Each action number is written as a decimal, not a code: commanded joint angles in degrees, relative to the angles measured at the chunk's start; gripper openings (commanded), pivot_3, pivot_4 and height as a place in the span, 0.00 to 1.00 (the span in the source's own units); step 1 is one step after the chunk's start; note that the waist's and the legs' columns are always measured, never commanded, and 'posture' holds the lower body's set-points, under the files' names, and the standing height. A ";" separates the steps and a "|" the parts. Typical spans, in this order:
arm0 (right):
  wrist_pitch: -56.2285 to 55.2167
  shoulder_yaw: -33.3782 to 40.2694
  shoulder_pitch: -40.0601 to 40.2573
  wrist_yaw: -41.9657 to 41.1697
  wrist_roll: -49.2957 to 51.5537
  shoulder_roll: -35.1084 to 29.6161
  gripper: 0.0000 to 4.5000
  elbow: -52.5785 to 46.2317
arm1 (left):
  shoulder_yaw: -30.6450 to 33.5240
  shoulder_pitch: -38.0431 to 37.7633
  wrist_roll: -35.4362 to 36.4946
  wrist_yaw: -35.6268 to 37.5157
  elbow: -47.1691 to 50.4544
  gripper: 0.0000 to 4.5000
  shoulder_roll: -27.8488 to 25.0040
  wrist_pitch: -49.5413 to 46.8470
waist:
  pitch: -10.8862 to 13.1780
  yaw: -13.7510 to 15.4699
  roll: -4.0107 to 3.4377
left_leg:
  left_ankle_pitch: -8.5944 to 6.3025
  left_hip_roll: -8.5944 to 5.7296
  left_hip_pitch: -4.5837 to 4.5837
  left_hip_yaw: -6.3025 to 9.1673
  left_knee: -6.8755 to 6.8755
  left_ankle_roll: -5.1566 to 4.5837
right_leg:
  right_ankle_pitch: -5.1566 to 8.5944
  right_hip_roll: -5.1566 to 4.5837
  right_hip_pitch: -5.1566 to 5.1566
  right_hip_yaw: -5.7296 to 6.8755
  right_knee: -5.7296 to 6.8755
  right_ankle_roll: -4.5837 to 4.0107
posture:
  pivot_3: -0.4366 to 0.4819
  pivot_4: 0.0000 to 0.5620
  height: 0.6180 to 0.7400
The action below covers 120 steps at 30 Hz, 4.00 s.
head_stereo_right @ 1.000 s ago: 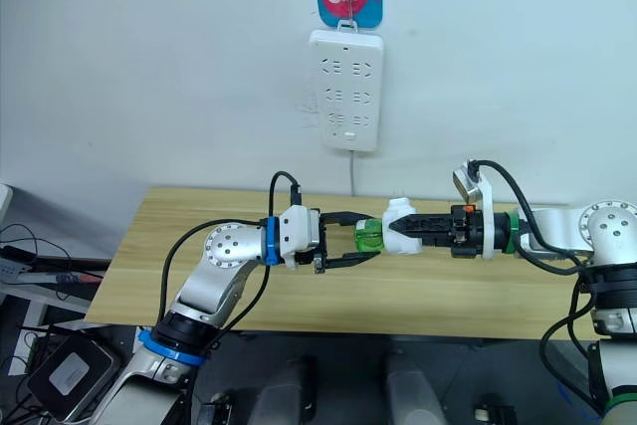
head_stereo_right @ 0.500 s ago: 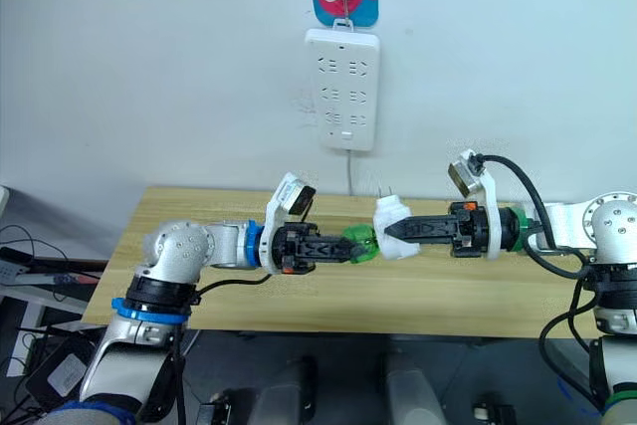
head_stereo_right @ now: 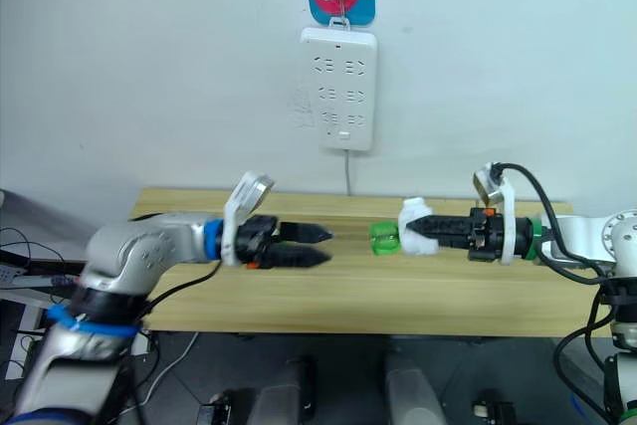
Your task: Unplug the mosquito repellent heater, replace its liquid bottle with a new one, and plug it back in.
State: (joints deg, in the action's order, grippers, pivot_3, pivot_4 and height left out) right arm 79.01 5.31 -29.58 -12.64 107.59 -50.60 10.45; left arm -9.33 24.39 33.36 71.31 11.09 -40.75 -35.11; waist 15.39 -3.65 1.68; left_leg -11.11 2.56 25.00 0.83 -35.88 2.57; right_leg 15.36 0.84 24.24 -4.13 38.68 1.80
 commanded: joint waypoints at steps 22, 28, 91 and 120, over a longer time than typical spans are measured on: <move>0.60 1.49 -1.94 2.23 5.41 2.77 0.67 -3.28 | -6.50 11.20 -52.02 -38.78 -32.68 1.00 18.87 96.82 | 0.18 1.78 0.21 | -0.01 -0.01 0.24 0.07 -0.20 -0.04 | -0.20 -0.03 -0.03 0.06 -0.13 0.19 | 0.43 0.48 1.00; 0.43 1.24 -1.67 2.20 5.41 3.00 0.67 -3.76 | -7.64 12.80 -53.03 -41.18 -33.76 0.80 18.20 99.10 | 0.18 1.79 0.21 | -0.01 -0.01 0.23 0.06 -0.22 -0.05 | -0.20 -0.03 -0.03 0.06 -0.10 0.19 | 0.43 0.48 1.00; 0.82 1.30 -5.03 3.44 5.41 6.12 0.67 -1.16 | -4.90 12.31 -59.49 -44.68 -32.14 0.99 17.58 100.83 | 0.72 1.73 0.14 | 0.01 -0.02 0.24 0.03 -0.26 -0.06 | -0.31 -0.04 0.01 0.04 -0.02 0.00 | 0.43 0.48 1.00; 0.89 -2.55 -4.45 -1.32 5.41 3.36 0.67 -7.12 | -4.10 14.11 64.91 -26.80 -13.37 0.51 4.10 -22.76 | 0.84 0.18 0.04 | 0.03 0.08 0.17 0.62 -0.39 -0.08 | -0.18 0.15 -0.06 0.54 0.32 0.16 | 0.43 0.49 1.00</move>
State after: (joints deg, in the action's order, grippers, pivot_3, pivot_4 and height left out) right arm 79.16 3.08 -34.03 -13.75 112.64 -46.20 4.46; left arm -18.45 36.99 86.90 44.86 -0.72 -36.60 -51.02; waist 16.23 -3.47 1.72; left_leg -11.08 2.64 25.15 1.44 -36.27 2.50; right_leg 15.18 1.00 24.17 -3.60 39.00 1.95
